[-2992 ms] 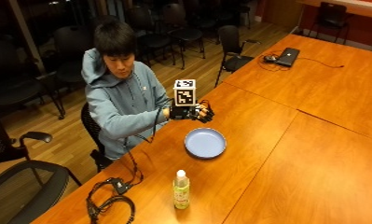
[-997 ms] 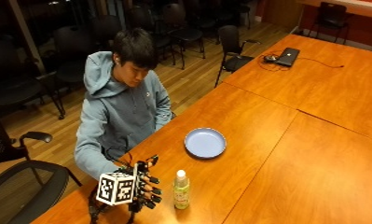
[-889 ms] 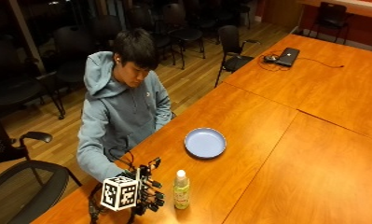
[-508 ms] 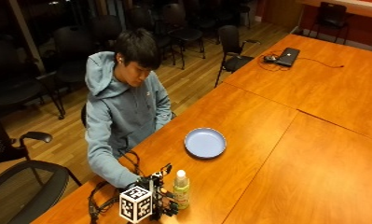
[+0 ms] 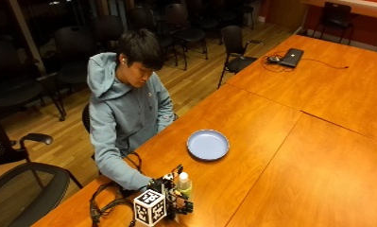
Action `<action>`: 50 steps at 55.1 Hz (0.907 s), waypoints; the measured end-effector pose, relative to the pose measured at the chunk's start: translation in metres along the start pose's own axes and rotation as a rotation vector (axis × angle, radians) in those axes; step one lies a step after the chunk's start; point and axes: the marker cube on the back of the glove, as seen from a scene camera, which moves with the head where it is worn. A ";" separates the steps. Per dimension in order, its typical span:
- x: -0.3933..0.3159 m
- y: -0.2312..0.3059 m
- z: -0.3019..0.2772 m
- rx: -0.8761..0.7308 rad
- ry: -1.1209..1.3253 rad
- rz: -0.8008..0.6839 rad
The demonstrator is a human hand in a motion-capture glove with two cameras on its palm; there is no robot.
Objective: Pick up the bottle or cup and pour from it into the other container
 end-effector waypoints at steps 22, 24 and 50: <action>0.000 -0.006 0.019 0.120 -0.102 -0.024; -0.001 -0.007 0.020 0.127 -0.113 -0.019; -0.072 -0.023 0.060 -0.059 0.087 -0.062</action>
